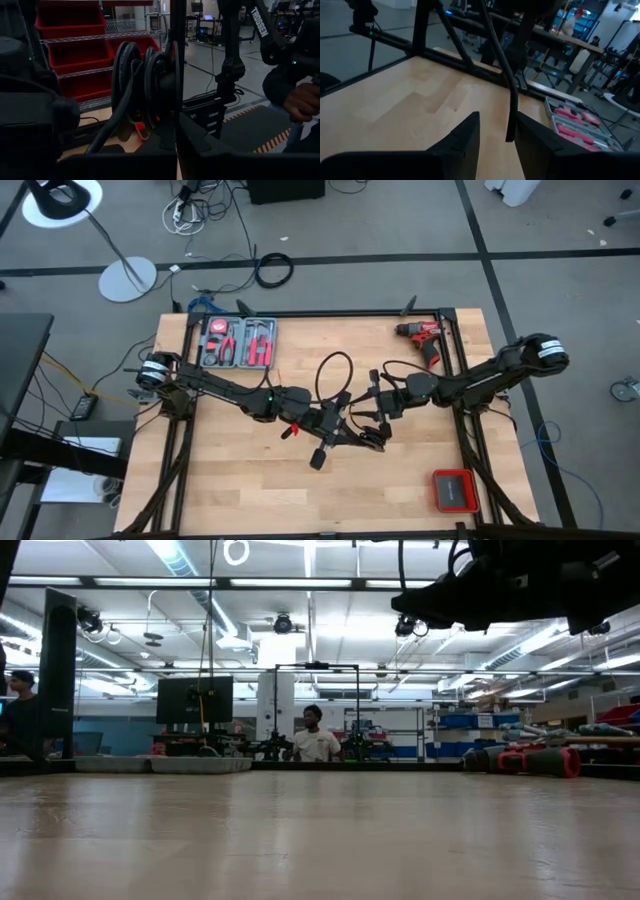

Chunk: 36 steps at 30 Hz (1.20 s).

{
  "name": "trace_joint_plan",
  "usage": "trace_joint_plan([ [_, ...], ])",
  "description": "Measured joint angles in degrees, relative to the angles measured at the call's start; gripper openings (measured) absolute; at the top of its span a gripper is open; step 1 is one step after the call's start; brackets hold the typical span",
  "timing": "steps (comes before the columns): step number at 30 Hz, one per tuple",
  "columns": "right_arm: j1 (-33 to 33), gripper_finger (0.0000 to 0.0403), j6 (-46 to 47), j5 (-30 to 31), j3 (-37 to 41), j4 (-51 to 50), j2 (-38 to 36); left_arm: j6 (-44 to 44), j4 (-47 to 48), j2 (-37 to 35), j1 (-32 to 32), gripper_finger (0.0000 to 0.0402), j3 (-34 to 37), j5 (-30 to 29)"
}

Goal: Coil cords
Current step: Coil the black wire on the black spool

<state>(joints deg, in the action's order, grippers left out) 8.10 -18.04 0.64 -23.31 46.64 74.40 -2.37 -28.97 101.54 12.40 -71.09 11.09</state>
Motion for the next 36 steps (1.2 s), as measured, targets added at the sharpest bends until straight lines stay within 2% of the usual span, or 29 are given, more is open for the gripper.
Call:
trace_joint_plan([
  [5,0.0,0.0107,0.14,0.0,-0.02,1.28,0.27,0.02,0.02,0.0,0.0,0.0,0.02,-0.09],
  [10,0.0,0.0082,0.42,0.0,-0.02,1.26,0.27,0.0,0.11,0.02,0.02,0.0,0.02,-0.09],
  [17,-0.02,0.0015,1.07,-0.02,-0.02,0.97,0.27,-0.24,0.11,0.02,0.02,0.0,0.02,-0.09],
  [22,-0.02,0.0011,1.48,-0.42,-0.02,-1.18,0.27,-0.44,0.2,0.02,0.02,0.0,0.02,-0.13],
  [31,0.78,0.0005,0.77,-7.8,0.01,-11.27,-0.17,-1.9,4.74,-0.06,0.02,0.0,0.02,-1.75],
  [36,0.91,0.0004,0.37,-15.85,0.04,-15.38,-1.57,-1.92,8.58,-0.26,0.06,0.0,0.02,-4.09],
])
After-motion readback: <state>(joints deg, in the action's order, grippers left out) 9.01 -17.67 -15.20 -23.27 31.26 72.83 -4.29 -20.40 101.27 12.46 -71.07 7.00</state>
